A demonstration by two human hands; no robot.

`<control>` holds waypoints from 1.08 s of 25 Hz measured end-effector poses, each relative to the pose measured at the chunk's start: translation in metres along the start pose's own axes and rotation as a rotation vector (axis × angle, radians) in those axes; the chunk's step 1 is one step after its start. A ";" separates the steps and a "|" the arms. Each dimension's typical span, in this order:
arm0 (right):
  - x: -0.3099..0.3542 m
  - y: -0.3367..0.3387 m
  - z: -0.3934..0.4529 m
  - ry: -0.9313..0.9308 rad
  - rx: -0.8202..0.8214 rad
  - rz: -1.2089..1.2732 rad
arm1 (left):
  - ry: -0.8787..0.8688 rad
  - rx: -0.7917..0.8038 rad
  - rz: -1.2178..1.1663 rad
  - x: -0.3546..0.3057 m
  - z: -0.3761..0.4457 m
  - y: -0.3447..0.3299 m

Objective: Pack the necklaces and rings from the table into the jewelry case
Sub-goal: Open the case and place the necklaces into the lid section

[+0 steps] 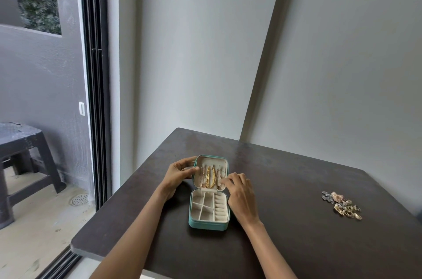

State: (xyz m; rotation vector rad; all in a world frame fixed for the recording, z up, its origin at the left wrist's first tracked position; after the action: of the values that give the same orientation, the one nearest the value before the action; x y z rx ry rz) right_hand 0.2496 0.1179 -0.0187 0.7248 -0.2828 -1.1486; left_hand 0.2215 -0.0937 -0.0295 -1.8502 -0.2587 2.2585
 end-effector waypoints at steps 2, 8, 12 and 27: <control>0.000 0.000 0.000 -0.022 -0.011 0.002 | -0.003 -0.001 -0.002 0.000 0.000 0.000; 0.000 0.000 0.000 0.021 0.026 0.056 | -0.010 -0.007 -0.007 -0.001 -0.001 -0.002; 0.001 0.000 0.000 0.007 -0.007 0.018 | -0.010 -0.012 0.000 -0.001 -0.002 -0.001; 0.000 -0.001 -0.001 0.024 -0.027 0.065 | 0.001 -0.049 0.032 0.001 -0.001 -0.004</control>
State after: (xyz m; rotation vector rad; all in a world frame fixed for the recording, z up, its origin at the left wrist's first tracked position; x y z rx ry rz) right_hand 0.2501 0.1179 -0.0201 0.7010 -0.2682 -1.0793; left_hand 0.2223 -0.0897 -0.0292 -1.8923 -0.2896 2.2925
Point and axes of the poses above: each hand's wrist, its own z-axis towards the middle knuckle, its own y-axis out of the back of the hand, x = y × z, the point moved 2 cm from there along z, towards the middle knuckle, and after that the axes turned 7 degrees about -z, right-handed, at the moved point
